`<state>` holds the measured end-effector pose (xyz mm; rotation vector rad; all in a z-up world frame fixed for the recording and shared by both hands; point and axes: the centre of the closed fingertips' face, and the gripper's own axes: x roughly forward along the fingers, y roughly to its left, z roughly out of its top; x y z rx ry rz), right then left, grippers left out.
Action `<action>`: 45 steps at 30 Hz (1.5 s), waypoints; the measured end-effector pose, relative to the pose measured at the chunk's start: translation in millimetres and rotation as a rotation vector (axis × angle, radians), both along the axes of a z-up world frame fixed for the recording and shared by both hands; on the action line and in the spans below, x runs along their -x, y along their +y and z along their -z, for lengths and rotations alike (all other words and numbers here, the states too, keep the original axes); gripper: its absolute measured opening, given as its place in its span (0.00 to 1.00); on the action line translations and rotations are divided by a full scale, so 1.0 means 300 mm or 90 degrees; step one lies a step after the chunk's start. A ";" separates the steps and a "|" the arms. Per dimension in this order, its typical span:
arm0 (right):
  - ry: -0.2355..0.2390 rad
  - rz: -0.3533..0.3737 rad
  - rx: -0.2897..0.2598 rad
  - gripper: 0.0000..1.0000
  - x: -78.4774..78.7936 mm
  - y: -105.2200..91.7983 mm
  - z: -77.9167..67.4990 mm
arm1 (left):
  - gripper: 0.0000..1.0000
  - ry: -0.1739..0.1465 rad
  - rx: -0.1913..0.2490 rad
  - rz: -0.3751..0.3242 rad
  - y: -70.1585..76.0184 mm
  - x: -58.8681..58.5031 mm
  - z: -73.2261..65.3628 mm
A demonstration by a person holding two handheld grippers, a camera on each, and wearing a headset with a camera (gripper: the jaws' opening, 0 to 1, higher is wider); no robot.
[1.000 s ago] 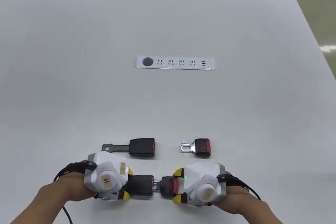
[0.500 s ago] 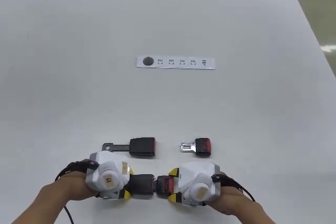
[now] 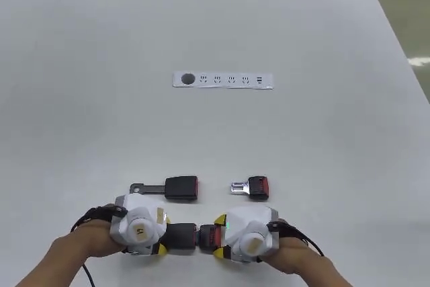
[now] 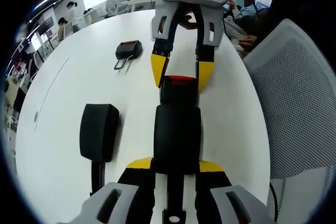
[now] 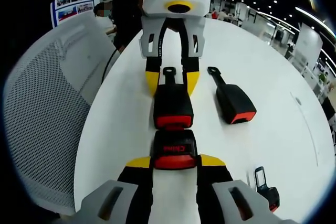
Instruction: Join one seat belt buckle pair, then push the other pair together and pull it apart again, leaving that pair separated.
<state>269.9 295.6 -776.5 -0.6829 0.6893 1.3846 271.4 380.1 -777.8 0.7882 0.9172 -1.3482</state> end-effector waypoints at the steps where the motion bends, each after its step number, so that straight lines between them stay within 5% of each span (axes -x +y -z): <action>1: 0.000 0.000 0.001 0.26 0.000 -0.001 -0.003 | 0.28 0.001 -0.001 -0.001 0.001 -0.001 0.002; 45: -0.007 -0.013 0.006 0.28 0.000 -0.071 -0.003 | 0.30 0.011 -0.027 -0.006 0.002 0.008 -0.009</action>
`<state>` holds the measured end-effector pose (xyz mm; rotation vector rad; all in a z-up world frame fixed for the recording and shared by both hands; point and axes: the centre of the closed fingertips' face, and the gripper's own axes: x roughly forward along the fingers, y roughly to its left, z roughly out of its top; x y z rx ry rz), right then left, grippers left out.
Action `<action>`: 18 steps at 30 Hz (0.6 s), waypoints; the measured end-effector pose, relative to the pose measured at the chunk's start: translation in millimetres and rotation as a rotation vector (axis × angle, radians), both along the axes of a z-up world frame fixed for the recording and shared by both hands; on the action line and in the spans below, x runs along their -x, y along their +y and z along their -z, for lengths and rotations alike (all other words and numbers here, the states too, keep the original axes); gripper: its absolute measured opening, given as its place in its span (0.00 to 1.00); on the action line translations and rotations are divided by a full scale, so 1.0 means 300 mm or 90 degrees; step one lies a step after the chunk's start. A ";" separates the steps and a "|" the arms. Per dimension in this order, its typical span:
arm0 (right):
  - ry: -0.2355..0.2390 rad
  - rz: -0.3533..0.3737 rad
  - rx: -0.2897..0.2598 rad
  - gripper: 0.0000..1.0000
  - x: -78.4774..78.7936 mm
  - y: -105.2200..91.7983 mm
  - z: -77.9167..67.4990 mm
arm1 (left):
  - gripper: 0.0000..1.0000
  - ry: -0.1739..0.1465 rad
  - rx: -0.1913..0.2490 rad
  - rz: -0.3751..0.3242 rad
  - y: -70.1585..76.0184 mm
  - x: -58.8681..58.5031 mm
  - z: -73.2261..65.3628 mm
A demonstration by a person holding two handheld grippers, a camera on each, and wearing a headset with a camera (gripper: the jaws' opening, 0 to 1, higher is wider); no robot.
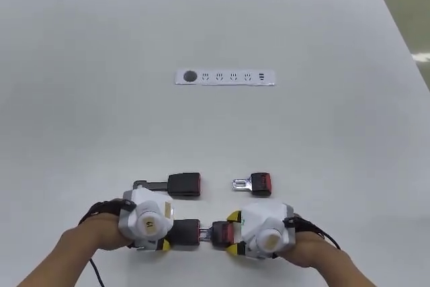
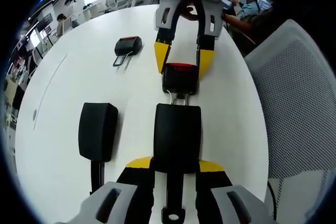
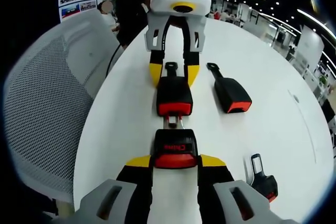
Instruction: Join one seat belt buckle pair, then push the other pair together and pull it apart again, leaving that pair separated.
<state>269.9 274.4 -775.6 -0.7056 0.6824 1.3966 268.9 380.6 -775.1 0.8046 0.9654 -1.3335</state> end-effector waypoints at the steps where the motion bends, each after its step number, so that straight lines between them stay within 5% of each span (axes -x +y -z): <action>1: 0.000 0.000 0.002 0.28 0.001 -0.003 -0.001 | 0.30 0.000 0.000 0.000 -0.001 0.001 -0.002; 18: -0.004 -0.005 0.041 0.28 -0.002 -0.101 0.014 | 0.30 0.004 -0.004 -0.004 -0.005 -0.001 -0.002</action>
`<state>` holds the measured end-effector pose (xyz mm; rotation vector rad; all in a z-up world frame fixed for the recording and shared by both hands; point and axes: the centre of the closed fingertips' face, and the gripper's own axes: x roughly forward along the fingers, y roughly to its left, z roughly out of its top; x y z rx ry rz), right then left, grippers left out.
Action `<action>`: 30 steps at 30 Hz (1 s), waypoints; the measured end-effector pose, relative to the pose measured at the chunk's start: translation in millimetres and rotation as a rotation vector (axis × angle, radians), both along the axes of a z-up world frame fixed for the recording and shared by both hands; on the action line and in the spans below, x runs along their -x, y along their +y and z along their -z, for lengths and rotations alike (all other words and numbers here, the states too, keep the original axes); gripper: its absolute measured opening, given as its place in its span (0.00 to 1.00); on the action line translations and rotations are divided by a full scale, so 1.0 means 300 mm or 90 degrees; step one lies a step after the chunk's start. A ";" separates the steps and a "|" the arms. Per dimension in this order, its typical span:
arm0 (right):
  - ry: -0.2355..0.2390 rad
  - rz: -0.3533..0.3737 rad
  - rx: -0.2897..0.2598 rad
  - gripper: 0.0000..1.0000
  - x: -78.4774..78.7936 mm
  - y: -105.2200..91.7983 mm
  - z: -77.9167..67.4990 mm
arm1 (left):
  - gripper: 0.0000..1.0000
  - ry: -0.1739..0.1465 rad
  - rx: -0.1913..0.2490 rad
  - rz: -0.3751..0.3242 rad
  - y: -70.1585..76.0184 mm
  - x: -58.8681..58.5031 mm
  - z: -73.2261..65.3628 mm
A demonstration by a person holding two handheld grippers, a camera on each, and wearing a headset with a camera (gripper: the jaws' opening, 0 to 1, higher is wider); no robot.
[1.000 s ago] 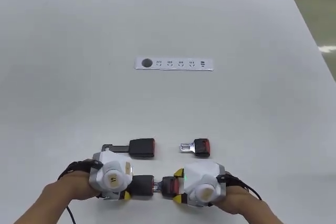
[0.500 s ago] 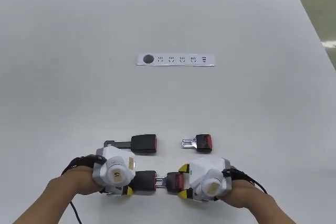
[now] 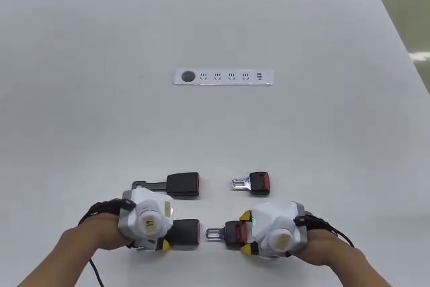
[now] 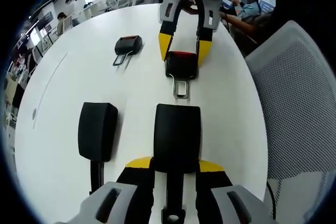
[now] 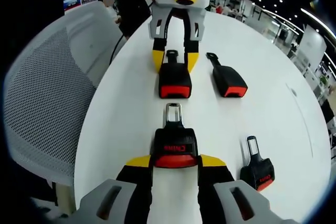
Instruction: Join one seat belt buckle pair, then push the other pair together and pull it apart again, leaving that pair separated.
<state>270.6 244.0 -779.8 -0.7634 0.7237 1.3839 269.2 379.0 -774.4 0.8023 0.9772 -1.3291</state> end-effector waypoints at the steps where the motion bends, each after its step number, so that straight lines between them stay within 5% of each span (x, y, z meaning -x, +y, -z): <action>1: 0.000 0.000 0.001 0.28 0.000 -0.003 -0.001 | 0.30 0.000 -0.001 0.000 0.000 0.000 0.001; 30: 0.004 0.005 0.048 0.29 -0.004 -0.189 -0.003 | 0.31 -0.004 -0.006 0.003 0.003 -0.002 0.008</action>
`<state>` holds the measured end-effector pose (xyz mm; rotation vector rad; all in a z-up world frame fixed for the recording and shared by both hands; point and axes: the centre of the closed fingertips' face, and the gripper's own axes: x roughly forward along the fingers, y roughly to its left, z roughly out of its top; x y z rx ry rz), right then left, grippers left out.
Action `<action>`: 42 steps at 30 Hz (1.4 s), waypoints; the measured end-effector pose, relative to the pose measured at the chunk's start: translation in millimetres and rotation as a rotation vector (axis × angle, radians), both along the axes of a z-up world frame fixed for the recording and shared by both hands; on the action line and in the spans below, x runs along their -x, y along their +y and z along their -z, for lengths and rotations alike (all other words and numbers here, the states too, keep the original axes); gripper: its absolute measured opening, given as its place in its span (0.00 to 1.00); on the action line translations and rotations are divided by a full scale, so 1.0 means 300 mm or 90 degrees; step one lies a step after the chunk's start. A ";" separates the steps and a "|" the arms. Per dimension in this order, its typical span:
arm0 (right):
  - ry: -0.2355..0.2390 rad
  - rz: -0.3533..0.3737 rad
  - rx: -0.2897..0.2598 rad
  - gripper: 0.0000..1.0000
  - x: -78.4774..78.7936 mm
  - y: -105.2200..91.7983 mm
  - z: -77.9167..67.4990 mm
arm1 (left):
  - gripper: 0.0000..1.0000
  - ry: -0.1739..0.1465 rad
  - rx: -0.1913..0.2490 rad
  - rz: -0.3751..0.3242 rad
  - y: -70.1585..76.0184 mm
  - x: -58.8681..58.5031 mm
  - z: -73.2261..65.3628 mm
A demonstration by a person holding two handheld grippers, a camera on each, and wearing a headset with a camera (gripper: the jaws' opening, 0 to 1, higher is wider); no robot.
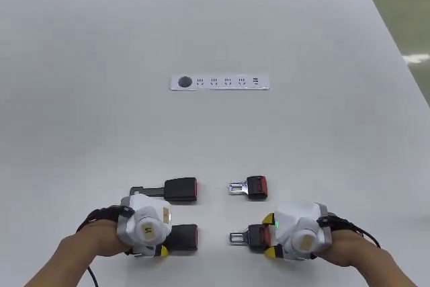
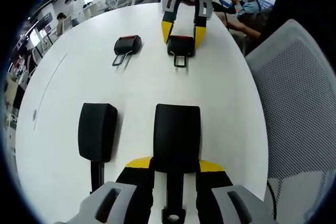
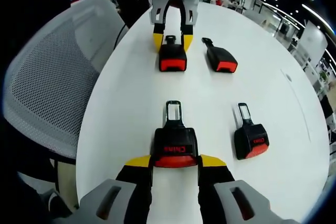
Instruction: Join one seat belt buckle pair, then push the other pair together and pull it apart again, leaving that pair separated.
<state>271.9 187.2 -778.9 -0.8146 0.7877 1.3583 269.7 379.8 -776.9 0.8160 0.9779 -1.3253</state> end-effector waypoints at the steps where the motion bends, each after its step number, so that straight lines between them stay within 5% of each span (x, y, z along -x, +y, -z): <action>1: 0.001 0.000 0.001 0.29 0.001 -0.003 -0.001 | 0.31 0.000 0.001 -0.001 0.000 0.000 0.000; 26: -0.012 -0.019 0.011 0.31 0.016 -0.040 -0.026 | 0.32 -0.013 -0.010 0.009 0.003 0.000 0.018; 42: 0.007 0.008 -0.012 0.47 0.022 -0.033 -0.098 | 0.44 -0.028 -0.010 -0.019 0.031 0.011 -0.010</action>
